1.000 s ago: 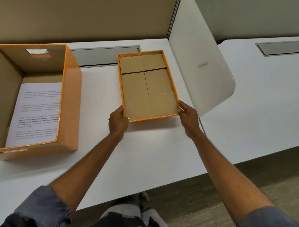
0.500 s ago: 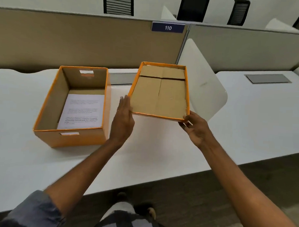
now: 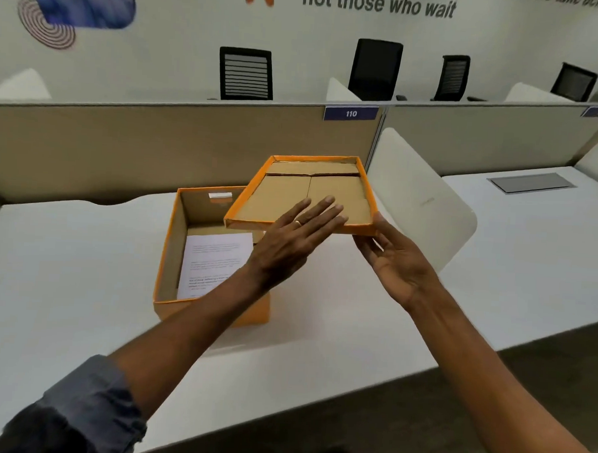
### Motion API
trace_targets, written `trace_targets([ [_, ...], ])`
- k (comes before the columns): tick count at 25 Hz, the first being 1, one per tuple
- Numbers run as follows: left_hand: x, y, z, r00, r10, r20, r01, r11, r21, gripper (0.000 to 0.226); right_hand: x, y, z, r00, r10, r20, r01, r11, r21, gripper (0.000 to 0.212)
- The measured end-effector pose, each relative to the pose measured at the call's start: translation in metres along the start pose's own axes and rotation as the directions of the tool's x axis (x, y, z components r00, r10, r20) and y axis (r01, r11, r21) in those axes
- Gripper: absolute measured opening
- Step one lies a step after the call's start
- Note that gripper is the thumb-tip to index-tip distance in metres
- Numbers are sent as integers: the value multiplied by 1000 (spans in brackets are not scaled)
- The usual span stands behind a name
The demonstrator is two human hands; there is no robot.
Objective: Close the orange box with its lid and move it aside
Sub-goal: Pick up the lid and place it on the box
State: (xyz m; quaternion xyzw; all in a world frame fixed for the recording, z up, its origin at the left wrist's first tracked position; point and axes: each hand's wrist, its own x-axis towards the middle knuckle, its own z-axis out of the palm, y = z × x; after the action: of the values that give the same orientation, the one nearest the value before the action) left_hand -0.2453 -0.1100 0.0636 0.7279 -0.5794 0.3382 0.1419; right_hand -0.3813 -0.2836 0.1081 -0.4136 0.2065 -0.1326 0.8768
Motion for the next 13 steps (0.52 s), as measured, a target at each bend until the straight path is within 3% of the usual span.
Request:
trace_targets([
  [3, -4, -20, -33, 950, -267, -162, 240, 956, -169, 54, 0, 22, 41, 998, -52, 35, 52, 999, -13, 51],
  [6, -7, -36, -58, 786, -566, -250, 439, 795, -419, 48, 10, 66, 79, 998, 61, 2, -61, 997, -45, 60],
  [9, -17, -38, -72, 610, -767, -198, 499, 566, -656, 55, 21, 120, 104, 976, 215, -39, -218, 967, -129, 73],
  [11, -25, -33, -76, 466, -877, -117, 549, 390, -739, 59, 27, 149, 116, 962, 273, -24, -273, 948, -163, 64],
  [13, -36, -30, -79, 381, -923, -42, 589, 278, -759, 66, 32, 167, 122, 966, 259, -7, -257, 956, -140, 54],
])
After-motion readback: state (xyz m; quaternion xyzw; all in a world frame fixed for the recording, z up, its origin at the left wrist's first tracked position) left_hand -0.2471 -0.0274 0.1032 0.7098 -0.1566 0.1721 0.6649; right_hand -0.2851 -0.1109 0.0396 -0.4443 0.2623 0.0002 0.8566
